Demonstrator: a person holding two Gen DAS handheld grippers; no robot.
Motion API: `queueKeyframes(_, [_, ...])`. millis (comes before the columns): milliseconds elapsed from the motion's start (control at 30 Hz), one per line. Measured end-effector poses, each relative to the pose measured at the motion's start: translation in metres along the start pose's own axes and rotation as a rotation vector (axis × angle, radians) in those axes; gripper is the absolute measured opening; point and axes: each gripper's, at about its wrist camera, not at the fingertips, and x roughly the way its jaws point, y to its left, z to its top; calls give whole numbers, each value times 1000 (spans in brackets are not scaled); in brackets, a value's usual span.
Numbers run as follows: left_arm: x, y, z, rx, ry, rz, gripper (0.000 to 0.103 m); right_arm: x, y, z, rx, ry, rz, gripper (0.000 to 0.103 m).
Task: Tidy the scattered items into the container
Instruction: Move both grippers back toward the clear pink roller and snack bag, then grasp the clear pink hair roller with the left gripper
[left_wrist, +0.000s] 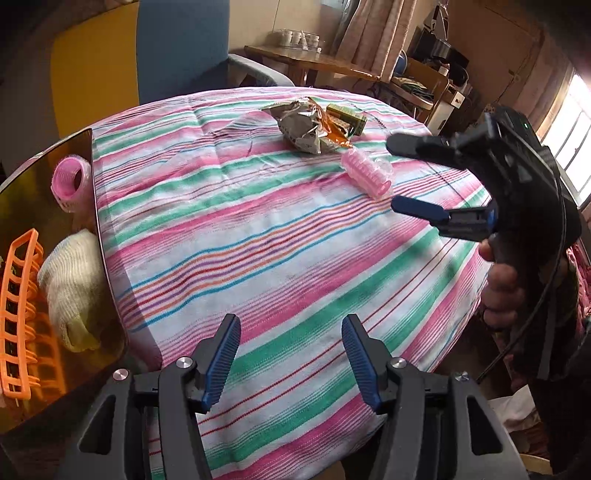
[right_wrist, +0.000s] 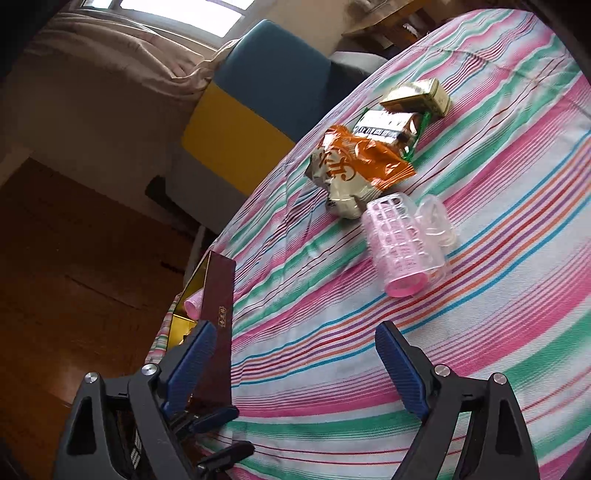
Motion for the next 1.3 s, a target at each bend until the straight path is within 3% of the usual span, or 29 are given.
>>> queueKeyframes(267, [26,-30,71,-10,7,-89,64,-63,-26,-7,-53,-179,-329,93])
queueKeyframes(400, [50,-52,102,-6,36,-124,79,-64,-34,-14,-49,-184,-359,95])
queueKeyframes(600, [87,-76,128,14,94,-104,80,-58,-40,-15,-78,-178,-366,99])
queueKeyframes(733, [106,-86,138,34,109,-49,80,-59,-41,-14,-104,-189,-352,103])
queueKeyframes(833, [118,-88,144,27,123,-22,76,-60,-42,-15,-110,-205,-340,103])
queueKeyframes(933, [125,-85,145,24,116,5,57,-58,-42,-16,-119,-221,-338,103])
queueKeyframes(1067, [120,-76,140,18,101,-2,44,-53,-39,-17,-148,-227,-362,103])
queueKeyframes(1300, [94,-53,113,7,73,10,41,-48,-34,-18,-185,-219,-416,103])
